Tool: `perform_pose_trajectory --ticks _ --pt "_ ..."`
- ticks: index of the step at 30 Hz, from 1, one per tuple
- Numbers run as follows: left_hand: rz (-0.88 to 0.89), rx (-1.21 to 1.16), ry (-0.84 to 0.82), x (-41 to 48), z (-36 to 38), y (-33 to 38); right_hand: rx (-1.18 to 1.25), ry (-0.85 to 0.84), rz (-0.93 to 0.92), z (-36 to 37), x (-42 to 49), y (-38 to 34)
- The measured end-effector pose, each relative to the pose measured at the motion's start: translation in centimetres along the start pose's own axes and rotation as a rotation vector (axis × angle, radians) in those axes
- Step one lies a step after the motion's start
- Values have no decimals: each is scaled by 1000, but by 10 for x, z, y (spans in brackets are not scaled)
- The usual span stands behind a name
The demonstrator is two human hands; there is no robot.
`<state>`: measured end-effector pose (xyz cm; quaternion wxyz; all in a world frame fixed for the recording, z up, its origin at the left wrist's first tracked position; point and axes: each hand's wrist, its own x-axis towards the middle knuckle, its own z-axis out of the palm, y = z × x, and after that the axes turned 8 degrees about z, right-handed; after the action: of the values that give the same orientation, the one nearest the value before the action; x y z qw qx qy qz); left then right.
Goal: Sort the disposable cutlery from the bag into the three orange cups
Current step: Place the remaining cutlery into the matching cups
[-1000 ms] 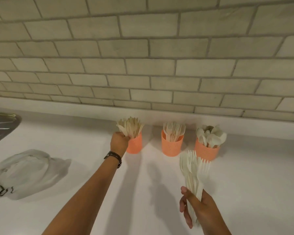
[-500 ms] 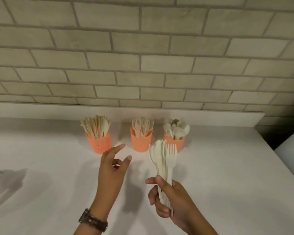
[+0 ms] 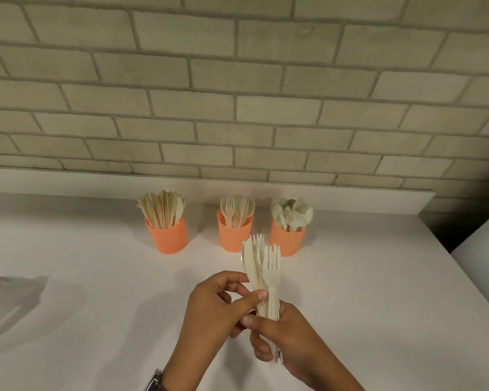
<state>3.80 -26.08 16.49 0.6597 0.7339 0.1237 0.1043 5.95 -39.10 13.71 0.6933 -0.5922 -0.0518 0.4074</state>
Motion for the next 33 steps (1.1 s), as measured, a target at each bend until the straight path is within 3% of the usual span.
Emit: perform_pose_trajectory --ticks 15,21,25,33 --pt "22 -106 -7 4 -7 -2 73 96 -56 7 3 4" --pt "3 -99 -34 6 -10 -6 -159 122 -69 10 5 2" --pt "0 -69 -9 9 -12 -10 -188 119 -65 11 6 1" --pt "-65 -222 34 25 -29 -10 145 265 6 -4 19 5"
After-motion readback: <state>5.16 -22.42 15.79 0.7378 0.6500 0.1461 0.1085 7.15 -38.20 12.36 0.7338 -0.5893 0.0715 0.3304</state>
